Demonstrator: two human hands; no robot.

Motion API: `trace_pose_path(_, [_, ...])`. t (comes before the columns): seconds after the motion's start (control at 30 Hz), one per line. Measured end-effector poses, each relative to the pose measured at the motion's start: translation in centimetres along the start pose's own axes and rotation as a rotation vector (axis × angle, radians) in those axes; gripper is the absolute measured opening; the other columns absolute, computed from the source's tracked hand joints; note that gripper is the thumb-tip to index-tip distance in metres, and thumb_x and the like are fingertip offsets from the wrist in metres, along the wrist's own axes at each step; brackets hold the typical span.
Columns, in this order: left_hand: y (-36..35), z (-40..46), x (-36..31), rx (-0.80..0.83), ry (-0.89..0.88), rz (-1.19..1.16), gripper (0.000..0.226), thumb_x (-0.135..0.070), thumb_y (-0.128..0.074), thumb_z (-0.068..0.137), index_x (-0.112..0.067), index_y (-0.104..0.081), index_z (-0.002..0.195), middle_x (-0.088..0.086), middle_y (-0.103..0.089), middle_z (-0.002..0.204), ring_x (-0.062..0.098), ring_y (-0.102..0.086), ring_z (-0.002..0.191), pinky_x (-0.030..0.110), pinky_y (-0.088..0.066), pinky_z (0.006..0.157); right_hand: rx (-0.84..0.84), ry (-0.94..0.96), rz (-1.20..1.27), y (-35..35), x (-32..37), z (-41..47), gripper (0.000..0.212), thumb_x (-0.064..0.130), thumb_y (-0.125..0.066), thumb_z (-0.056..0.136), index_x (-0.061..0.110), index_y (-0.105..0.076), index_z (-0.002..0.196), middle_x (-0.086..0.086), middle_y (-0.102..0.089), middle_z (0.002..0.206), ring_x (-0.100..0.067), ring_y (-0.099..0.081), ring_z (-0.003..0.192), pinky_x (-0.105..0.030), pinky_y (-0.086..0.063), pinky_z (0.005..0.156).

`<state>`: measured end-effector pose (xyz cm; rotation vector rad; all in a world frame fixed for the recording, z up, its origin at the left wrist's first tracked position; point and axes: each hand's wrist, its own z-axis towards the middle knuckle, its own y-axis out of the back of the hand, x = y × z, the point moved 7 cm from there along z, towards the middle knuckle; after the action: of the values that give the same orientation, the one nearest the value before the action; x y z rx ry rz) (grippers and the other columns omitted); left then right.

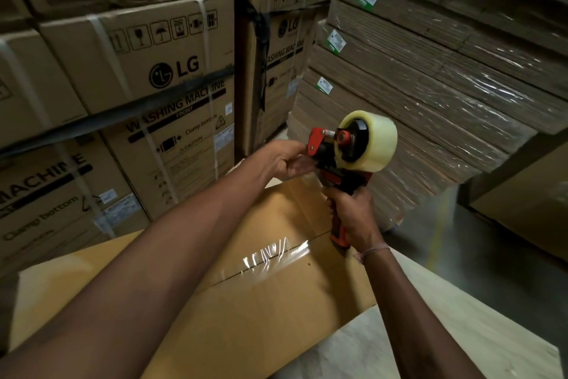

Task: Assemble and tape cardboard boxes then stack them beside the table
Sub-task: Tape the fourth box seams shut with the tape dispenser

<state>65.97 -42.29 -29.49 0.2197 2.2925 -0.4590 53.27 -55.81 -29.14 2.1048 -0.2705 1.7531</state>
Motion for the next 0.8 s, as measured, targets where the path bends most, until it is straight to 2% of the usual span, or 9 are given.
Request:
trace_pose_path(0.1, [0.1,0.6,-0.8,-0.091,-0.117,0.167,0.026,-0.005,-0.071,0.093,-0.007,-0.062,0.069,0.005,-0.066,0.052,0.011,-0.065,0.043,0.023,-0.057,0.046,-0.009,0.005,-0.026,0.1,0.1,-0.4,0.027,0.017,-0.07,0.082,-0.003,-0.067,0.099,-0.007,-0.059,0.067,-0.025,-0.052,0.065,-0.042,-0.043,0.066])
trace_pose_path(0.17, [-0.1,1.0,-1.2,-0.138,-0.195,0.26,0.02,-0.012,-0.078,0.088,-0.009,-0.067,0.071,0.006,-0.07,0.058,0.012,-0.065,0.047,0.023,-0.053,0.05,-0.016,-0.001,-0.039,0.2,0.3,-0.5,0.03,0.022,-0.069,0.077,-0.003,-0.067,0.096,-0.006,-0.059,0.066,-0.025,-0.053,0.064,-0.042,-0.043,0.065])
trace_pose_path(0.3, [1.0,1.5,-1.5,-0.255,-0.312,0.261,0.008,0.001,-0.067,0.087,-0.003,-0.073,0.082,0.009,-0.063,0.057,0.017,-0.054,0.047,0.025,-0.043,0.049,0.007,-0.018,-0.069,0.9,0.1,-1.1,0.014,0.016,-0.069,0.083,0.005,-0.069,0.092,-0.007,-0.058,0.067,-0.024,-0.052,0.066,-0.041,-0.042,0.064])
trace_pose_path(0.4, [1.6,1.9,-1.1,-0.285,-0.394,0.286,0.014,0.0,-0.073,0.086,-0.006,-0.071,0.074,0.009,-0.062,0.063,0.017,-0.051,0.054,0.029,-0.043,0.057,0.032,-0.06,-0.108,2.2,-0.8,-2.0,0.027,0.023,-0.07,0.079,0.004,-0.068,0.098,-0.007,-0.06,0.073,-0.025,-0.053,0.069,-0.041,-0.044,0.064])
trace_pose_path(0.5, [1.2,2.6,-0.1,-0.362,-0.438,0.389,0.01,-0.012,-0.079,0.083,-0.01,-0.075,0.074,-0.001,-0.07,0.07,0.013,-0.058,0.065,0.027,-0.046,0.066,0.054,-0.112,-0.118,3.4,-1.8,-3.0,0.036,0.028,-0.072,0.078,0.005,-0.068,0.106,-0.008,-0.059,0.076,-0.026,-0.052,0.07,-0.041,-0.044,0.063])
trace_pose_path(0.57, [1.6,2.8,0.6,-0.453,-0.472,0.405,0.017,-0.024,-0.081,0.087,-0.012,-0.076,0.075,-0.006,-0.074,0.073,0.009,-0.064,0.072,0.026,-0.047,0.066,0.057,-0.152,-0.095,4.4,-2.7,-3.7,0.03,0.018,-0.071,0.088,0.0,-0.065,0.111,-0.01,-0.056,0.077,-0.026,-0.05,0.067,-0.036,-0.042,0.056])
trace_pose_path(0.63, [2.2,3.2,1.1,-0.486,-0.502,0.405,0.021,-0.028,-0.081,0.089,-0.014,-0.076,0.075,-0.006,-0.075,0.074,0.009,-0.067,0.078,0.028,-0.049,0.071,0.055,-0.187,-0.103,5.4,-3.6,-4.2,0.026,0.014,-0.07,0.091,0.001,-0.064,0.113,-0.011,-0.055,0.077,-0.024,-0.049,0.064,-0.035,-0.041,0.053])
trace_pose_path(0.73, [2.1,3.6,1.6,-0.455,-0.52,0.432,0.017,-0.027,-0.081,0.087,-0.015,-0.075,0.076,-0.003,-0.075,0.079,0.014,-0.07,0.082,0.031,-0.053,0.074,0.032,-0.204,-0.138,6.2,-4.4,-4.7,0.016,0.011,-0.071,0.09,0.0,-0.065,0.1,-0.01,-0.058,0.072,-0.022,-0.05,0.061,-0.034,-0.041,0.052])
trace_pose_path(0.8, [2.0,3.7,1.7,-0.456,-0.519,0.475,0.018,-0.029,-0.083,0.085,-0.014,-0.076,0.078,-0.001,-0.075,0.081,0.016,-0.07,0.084,0.033,-0.055,0.076,0.016,-0.214,-0.145,6.3,-4.7,-4.7,0.009,0.011,-0.071,0.09,0.005,-0.064,0.091,-0.011,-0.058,0.071,-0.021,-0.049,0.058,-0.032,-0.039,0.05])
